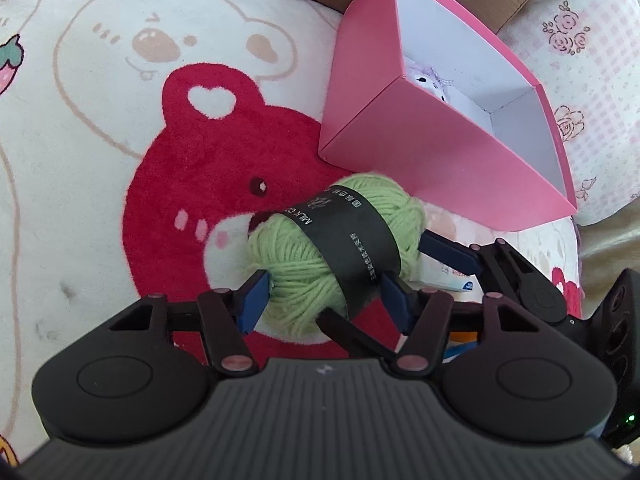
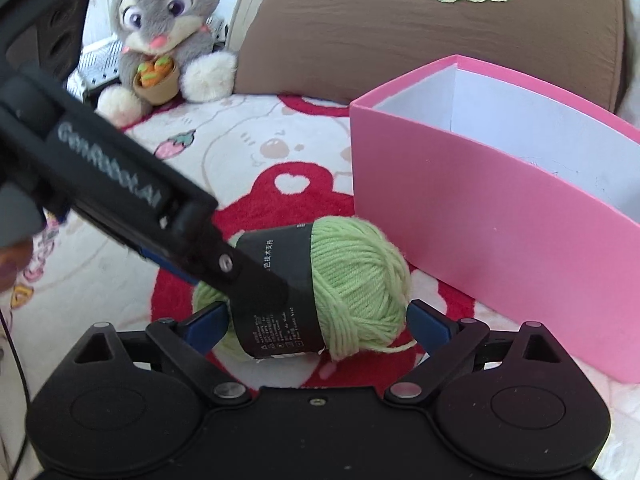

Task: Organize objects
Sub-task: 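Close the left tool on the green yarn ball, then lift the green yarn ball with the left tool and carry it over the pink box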

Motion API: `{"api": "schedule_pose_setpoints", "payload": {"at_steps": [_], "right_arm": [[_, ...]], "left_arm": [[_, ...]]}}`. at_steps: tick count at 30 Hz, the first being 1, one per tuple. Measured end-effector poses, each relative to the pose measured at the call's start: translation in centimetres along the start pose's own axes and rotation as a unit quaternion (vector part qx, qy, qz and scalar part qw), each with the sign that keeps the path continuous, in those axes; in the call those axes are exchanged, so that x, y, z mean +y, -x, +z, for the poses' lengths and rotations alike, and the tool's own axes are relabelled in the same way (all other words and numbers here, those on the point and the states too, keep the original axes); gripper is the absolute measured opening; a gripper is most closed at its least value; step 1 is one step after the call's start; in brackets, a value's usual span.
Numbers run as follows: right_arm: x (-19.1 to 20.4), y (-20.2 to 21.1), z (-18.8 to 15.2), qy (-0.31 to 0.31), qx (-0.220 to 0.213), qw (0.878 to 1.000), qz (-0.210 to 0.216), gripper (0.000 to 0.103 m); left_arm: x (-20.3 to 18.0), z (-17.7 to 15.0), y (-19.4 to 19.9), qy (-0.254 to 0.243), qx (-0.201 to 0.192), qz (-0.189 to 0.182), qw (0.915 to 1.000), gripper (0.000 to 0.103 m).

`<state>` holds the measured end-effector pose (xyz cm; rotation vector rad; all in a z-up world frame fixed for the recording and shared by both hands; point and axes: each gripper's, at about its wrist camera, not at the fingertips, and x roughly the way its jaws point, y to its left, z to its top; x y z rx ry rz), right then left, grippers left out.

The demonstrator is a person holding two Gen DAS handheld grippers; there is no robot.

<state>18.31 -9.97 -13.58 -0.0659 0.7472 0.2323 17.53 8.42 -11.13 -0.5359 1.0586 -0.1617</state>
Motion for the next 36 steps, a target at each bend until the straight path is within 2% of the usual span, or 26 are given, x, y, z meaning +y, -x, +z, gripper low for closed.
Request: {"api": "schedule_pose_setpoints", "payload": {"at_steps": [12,16,21,26,33,36], "right_arm": [[0.2,0.3,-0.1,0.025,-0.015,1.0,-0.01,0.097],[-0.3,-0.2,0.6,-0.006,-0.007,1.0,0.022,0.092],[-0.6,-0.6,0.3,-0.004,-0.004,1.0,0.005,0.093],[-0.4,-1.1,0.5,-0.025,0.0,1.0,0.012,0.097],[-0.6,0.0,0.6,-0.057,-0.002,0.998,0.021,0.086],[-0.3,0.5,0.5,-0.065,0.004,0.998,0.016,0.081]], "left_arm": [[-0.1,0.6,-0.6,-0.013,-0.021,0.0,0.9997,0.06],[-1.3,0.2,-0.9,-0.041,-0.034,0.005,0.9985,0.061],[-1.6,0.3,-1.5,-0.041,-0.038,0.007,0.9984,0.063],[-2.3,0.1,-1.6,-0.067,-0.049,0.022,0.9963,0.062],[-2.6,0.0,-0.2,-0.071,-0.068,-0.007,0.9951,0.063],[-2.6,-0.1,-0.1,-0.073,-0.063,-0.011,0.9953,0.062]]}}
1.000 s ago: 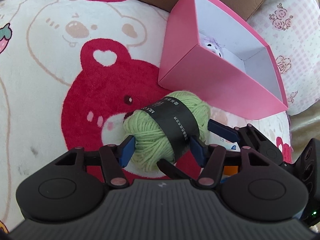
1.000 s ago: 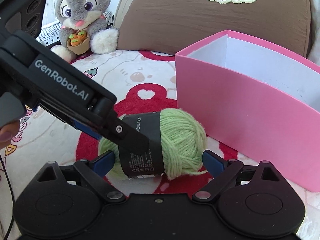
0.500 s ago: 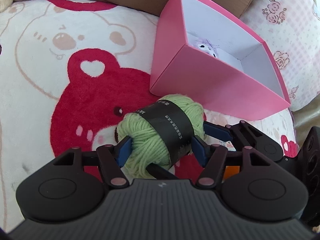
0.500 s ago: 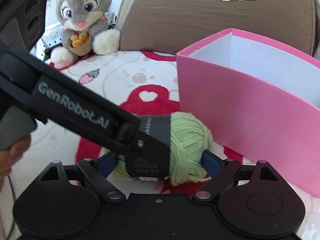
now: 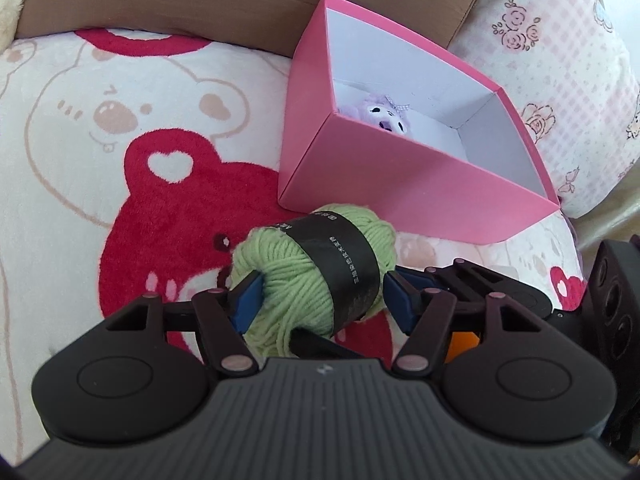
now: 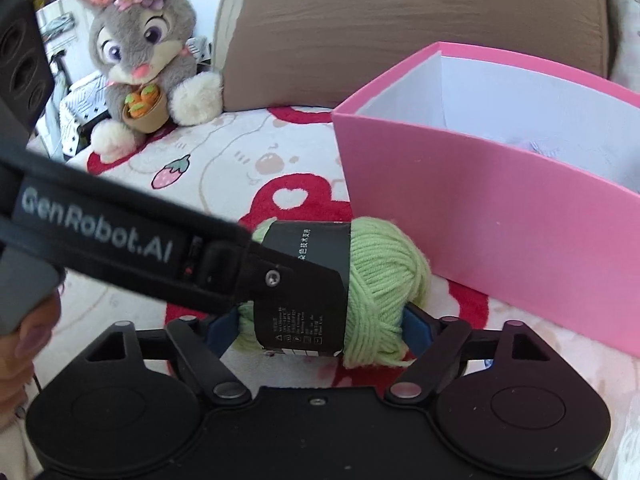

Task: Organize objects
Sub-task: 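Lift the green yarn ball with the left tool and carry it over the pink box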

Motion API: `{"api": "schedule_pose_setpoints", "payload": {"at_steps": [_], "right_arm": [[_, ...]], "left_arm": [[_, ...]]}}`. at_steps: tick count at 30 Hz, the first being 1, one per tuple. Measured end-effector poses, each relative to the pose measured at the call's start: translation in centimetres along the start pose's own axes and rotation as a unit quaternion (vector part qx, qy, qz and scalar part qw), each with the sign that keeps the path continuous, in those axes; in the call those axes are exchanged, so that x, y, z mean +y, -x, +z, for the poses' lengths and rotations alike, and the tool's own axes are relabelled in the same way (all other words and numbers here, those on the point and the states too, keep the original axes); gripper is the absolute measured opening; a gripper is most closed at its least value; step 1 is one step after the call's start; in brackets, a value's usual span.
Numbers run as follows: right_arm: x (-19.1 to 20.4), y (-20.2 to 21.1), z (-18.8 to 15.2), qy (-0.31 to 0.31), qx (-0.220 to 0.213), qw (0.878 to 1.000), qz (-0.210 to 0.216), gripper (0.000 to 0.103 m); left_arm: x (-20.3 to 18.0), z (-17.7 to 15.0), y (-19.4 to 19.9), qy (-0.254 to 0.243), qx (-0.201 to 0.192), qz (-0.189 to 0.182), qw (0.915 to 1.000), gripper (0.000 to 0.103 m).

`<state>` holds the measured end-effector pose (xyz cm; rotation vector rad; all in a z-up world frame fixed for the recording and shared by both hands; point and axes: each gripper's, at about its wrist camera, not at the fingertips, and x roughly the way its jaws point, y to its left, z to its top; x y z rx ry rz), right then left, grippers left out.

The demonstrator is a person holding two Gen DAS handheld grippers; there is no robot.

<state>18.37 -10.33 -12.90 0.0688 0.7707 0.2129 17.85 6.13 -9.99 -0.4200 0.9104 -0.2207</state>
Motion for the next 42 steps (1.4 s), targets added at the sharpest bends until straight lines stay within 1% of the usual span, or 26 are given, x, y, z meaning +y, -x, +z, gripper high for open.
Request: {"api": "schedule_pose_setpoints", "payload": {"at_steps": [2,5,8,11,14,18,20,21,23,28,31,36,39,42], "right_arm": [[0.5,0.3,-0.3,0.012,0.004,1.0,-0.01,0.08],[0.9,0.9,-0.3,0.012,0.011,1.0,-0.021,0.08],[0.9,2.1,-0.4,0.008,0.013,0.999,-0.028,0.08],[1.2,2.6,-0.2,-0.008,0.021,0.999,-0.033,0.08],[1.3,3.6,-0.5,-0.009,0.016,0.999,-0.038,0.08],[0.9,5.6,-1.8,-0.035,0.006,0.998,-0.042,0.079],[1.1,6.5,-2.4,-0.034,0.007,0.998,-0.05,0.079],[1.2,7.0,-2.5,-0.028,0.004,0.998,-0.057,0.079],[1.0,8.1,-2.7,-0.031,-0.002,0.998,-0.056,0.079],[1.2,9.5,-2.6,-0.053,-0.022,0.996,-0.067,0.078],[1.4,10.5,-2.6,-0.065,-0.039,0.995,-0.068,0.079],[2.2,11.4,-1.6,-0.063,-0.057,0.993,-0.085,0.079],[2.0,12.4,-0.9,-0.071,-0.061,0.991,-0.091,0.079],[2.2,13.1,0.5,-0.061,-0.063,0.99,-0.108,0.078]], "left_arm": [[0.1,0.0,0.1,0.006,0.009,-0.008,0.9999,0.061],[0.2,0.0,0.3,0.017,0.021,-0.022,0.9994,0.059],[-0.1,-0.3,0.4,0.013,0.031,-0.027,0.999,0.058],[-0.6,-0.6,0.5,0.007,0.044,-0.033,0.9984,0.058],[-1.1,-0.8,1.1,0.001,0.048,-0.041,0.998,0.058],[-2.1,-1.5,2.0,-0.008,0.05,-0.053,0.9973,0.059],[-2.8,-1.8,2.3,-0.007,0.067,-0.064,0.9956,0.058],[-3.3,-1.9,2.4,-0.021,0.073,-0.07,0.9947,0.058],[-4.5,-2.0,2.6,-0.055,0.084,-0.066,0.9927,0.058],[-6.5,-1.7,3.6,-0.072,0.083,-0.068,0.9917,0.058],[-7.9,-1.3,4.7,-0.096,0.08,-0.062,0.9903,0.058],[-9.1,-0.1,6.3,-0.093,0.06,-0.056,0.9923,0.058],[-10.0,0.5,6.8,-0.094,0.059,-0.053,0.9924,0.058],[-10.9,1.3,7.1,-0.101,0.053,-0.053,0.992,0.058]]}}
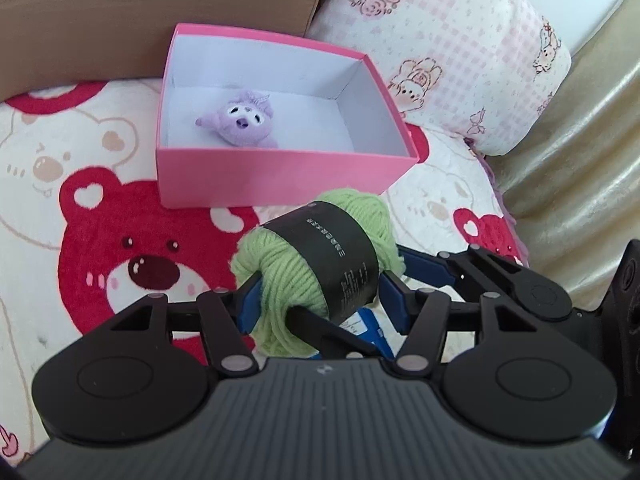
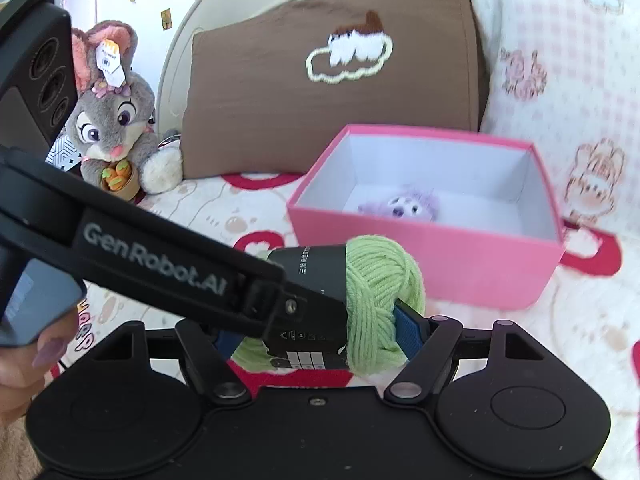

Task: Organize objects
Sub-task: 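Lift the green yarn ball with the left tool and carry it over the pink box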

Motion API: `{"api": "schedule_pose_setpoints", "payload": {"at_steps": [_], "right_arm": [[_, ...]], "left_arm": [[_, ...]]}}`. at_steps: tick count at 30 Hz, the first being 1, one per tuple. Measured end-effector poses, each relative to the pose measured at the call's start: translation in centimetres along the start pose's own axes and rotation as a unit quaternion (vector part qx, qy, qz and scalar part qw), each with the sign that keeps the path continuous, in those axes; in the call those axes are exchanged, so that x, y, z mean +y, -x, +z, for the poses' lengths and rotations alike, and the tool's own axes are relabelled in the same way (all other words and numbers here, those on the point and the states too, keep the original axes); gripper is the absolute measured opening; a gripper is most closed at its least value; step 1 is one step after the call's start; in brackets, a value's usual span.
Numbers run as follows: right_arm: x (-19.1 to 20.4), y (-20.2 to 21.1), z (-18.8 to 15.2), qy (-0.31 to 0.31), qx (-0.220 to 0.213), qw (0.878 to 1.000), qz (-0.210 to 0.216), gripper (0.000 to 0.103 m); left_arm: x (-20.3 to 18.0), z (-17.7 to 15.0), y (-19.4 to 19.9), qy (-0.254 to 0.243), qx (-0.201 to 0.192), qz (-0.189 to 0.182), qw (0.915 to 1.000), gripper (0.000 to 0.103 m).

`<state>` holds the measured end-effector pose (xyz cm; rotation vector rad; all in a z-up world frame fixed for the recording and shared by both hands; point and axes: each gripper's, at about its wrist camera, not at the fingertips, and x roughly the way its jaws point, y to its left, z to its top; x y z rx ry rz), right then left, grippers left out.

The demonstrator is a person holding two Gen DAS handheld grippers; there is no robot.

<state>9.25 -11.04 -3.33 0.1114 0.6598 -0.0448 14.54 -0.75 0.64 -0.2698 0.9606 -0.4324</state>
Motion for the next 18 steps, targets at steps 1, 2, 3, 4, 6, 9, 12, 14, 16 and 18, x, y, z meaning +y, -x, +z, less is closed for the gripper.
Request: {"api": "schedule_pose_setpoints", "payload": {"at_steps": [1,2,3,4,6,9,12,14,16,18], "right_arm": [[0.0,0.1,0.6,0.0,-0.002,1.0,-0.005,0.078],[0.0,0.2,1.2,0.0,-0.005,1.0,-0.009,0.078],[-0.1,0.4,1.8,-0.001,-0.008,1.0,-0.012,0.078],[-0.1,0.4,2.2,-0.001,-0.009,1.0,-0.014,0.078],[-0.4,0.7,3.2,-0.002,-0.014,1.0,-0.018,0.078],[-0.9,1.2,4.7,0.003,-0.021,1.0,-0.02,0.076],[-1.6,1.6,6.2,0.006,-0.028,0.999,-0.028,0.075],[-2.1,1.6,7.0,0.012,-0.033,0.999,-0.034,0.075],[-2.7,1.4,7.8,0.009,-0.034,0.999,-0.034,0.075],[-3.5,1.0,8.5,0.006,-0.035,0.999,-0.033,0.075]], "left_arm": [[-0.3,0.5,0.1,-0.008,-0.002,0.003,1.0,0.058],[-0.5,1.0,0.2,-0.015,-0.006,0.005,0.9999,0.058],[-0.6,1.6,0.3,-0.021,-0.009,0.006,0.9997,0.058],[-0.7,2.2,0.4,-0.023,-0.009,0.006,0.9997,0.058],[-1.1,3.4,0.9,-0.034,-0.014,0.005,0.9993,0.058],[-1.6,5.1,1.2,-0.039,-0.011,0.006,0.9992,0.058],[-1.7,7.1,1.2,-0.029,-0.008,-0.004,0.9995,0.058],[-1.9,8.3,1.1,-0.028,-0.009,-0.008,0.9995,0.058],[-2.3,9.3,0.7,-0.038,-0.011,-0.004,0.9992,0.058],[-2.6,10.5,0.1,-0.041,-0.01,0.001,0.9991,0.058]]}}
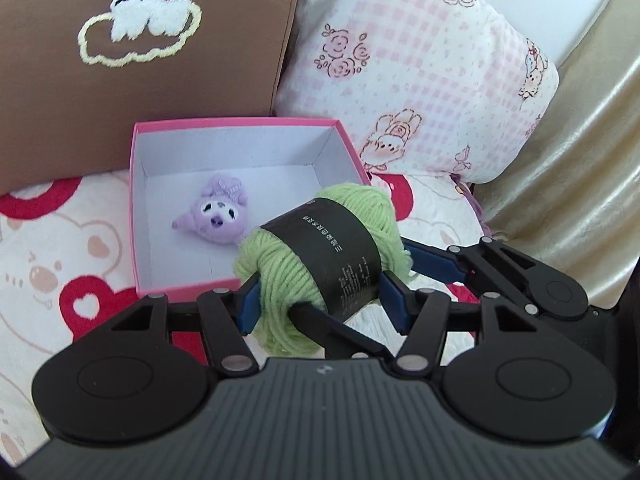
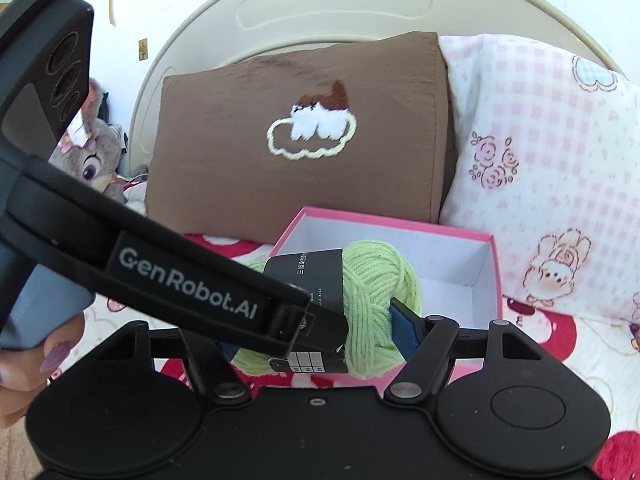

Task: Organize objects
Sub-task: 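Lift the green yarn ball with the left tool and carry it over the pink box, then lower the yarn ball into the pink box beside the plush and open the left tool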

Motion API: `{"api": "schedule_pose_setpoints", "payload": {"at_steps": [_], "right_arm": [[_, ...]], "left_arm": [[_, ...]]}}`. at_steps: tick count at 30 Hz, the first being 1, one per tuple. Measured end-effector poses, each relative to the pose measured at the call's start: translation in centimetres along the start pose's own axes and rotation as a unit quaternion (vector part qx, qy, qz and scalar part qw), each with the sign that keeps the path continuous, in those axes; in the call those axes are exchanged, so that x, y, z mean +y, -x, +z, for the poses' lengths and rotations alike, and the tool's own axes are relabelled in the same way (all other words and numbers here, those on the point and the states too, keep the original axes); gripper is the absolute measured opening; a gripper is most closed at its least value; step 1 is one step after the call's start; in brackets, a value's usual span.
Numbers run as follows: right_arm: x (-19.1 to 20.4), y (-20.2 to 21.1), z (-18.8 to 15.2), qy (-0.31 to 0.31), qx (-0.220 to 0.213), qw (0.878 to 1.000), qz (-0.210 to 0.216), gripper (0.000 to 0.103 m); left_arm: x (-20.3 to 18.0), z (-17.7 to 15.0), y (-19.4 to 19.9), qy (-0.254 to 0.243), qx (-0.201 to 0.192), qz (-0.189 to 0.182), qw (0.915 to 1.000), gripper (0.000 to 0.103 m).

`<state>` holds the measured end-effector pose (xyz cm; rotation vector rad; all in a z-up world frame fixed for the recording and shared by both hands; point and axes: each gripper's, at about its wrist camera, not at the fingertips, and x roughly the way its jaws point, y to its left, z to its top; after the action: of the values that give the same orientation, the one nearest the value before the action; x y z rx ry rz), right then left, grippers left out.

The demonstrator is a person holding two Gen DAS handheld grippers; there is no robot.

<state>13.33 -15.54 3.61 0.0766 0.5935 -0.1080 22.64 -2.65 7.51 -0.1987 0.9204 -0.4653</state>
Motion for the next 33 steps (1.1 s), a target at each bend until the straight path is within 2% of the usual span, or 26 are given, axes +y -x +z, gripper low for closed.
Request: {"api": "schedule_pose_setpoints", "payload": {"at_steps": [2,4,5,13,21,26,33], "right_arm": [[-0.8,-0.8,0.5,0.003,0.001,1.0,0.007,0.075],[-1.9,-1.7,0.4,-0.024,-0.016,1.0,0.003,0.075],[-2.5,-2.3,0.3,-0.039,-0.012,0.999,0.007,0.075],[-5.0,-7.2,-0.3,-0.041,0.035,0.999,0.008,0.073],[-7.2,-11.4,-2.6,-0.074,0.033,0.997,-0.001,0.072],[-7.8,-13.1,-3.1,-0.068,0.037,0.997,-0.021,0.072],[-8.0,-14.7,-3.5,-0.045,0.041,0.997,-0.053,0.071]], "left_arm": [[-0.1,1.1,-0.9,-0.018,0.0,0.013,0.9997,0.058],[0.3,2.1,-2.2,-0.01,0.0,0.008,0.9999,0.059],[0.6,2.5,-3.0,-0.004,0.009,0.009,0.9999,0.059],[2.0,4.1,-9.0,0.006,0.043,0.017,0.9989,0.059],[3.7,5.1,-14.2,0.013,0.063,0.019,0.9977,0.059],[3.8,4.8,-16.0,-0.015,0.037,0.013,0.9991,0.058],[5.3,5.4,-18.3,0.01,0.034,-0.017,0.9992,0.059]]}}
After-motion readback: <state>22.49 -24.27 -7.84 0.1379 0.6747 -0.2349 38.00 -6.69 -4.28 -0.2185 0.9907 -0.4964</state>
